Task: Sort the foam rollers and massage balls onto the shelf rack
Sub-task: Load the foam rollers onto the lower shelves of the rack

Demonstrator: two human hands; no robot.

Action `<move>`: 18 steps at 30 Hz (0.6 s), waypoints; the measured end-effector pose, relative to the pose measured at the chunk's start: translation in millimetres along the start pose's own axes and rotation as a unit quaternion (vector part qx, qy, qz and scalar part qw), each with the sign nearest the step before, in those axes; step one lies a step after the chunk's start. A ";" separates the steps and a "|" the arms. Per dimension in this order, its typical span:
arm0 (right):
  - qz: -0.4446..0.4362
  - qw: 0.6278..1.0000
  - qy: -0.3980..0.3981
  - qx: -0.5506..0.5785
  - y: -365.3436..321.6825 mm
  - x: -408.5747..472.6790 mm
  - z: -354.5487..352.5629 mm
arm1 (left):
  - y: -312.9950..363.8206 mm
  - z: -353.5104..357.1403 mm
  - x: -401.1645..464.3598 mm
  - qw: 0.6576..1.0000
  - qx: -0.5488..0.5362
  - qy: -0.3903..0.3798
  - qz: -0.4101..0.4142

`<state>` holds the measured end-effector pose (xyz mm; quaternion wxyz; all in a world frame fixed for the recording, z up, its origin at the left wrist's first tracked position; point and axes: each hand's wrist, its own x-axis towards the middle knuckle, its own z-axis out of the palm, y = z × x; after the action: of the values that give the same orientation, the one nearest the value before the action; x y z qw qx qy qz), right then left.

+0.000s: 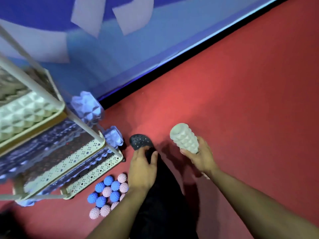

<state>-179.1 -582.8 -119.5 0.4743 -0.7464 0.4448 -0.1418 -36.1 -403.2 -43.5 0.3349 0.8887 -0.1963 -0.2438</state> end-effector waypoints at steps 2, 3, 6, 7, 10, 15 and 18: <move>-0.024 0.996 0.012 0.084 -54.1 -13.7 -10.3 | 3.7 -23.8 -17.8 0.999 -0.030 0.017 0.000; -0.035 0.993 0.004 0.114 -80.9 -21.1 -14.5 | 6.7 -38.5 -27.1 0.998 -0.052 0.028 -0.008; -0.080 0.981 -0.020 0.178 -156.8 -47.6 -18.6 | 16.5 -90.4 -55.1 0.987 -0.137 0.069 -0.036; -0.094 0.977 -0.025 0.192 -180.1 -56.8 -16.9 | 19.4 -110.1 -65.6 0.982 -0.164 0.086 -0.039; -0.132 0.962 -0.039 0.235 -254.7 -96.4 -8.5 | 21.3 -168.6 -98.0 0.970 -0.205 0.125 -0.042; -0.176 0.925 -0.084 0.327 -357.7 -174.4 17.8 | 13.9 -260.1 -159.6 0.931 -0.304 0.190 -0.064; -0.125 0.903 -0.134 0.390 -401.3 -220.9 36.8 | 6.7 -306.4 -197.9 0.899 -0.380 0.210 -0.060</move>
<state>-67.8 -323.1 242.9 0.7607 -0.5633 0.1894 -0.2611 -23.4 -153.5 222.2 0.6656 0.7343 0.0399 -0.1273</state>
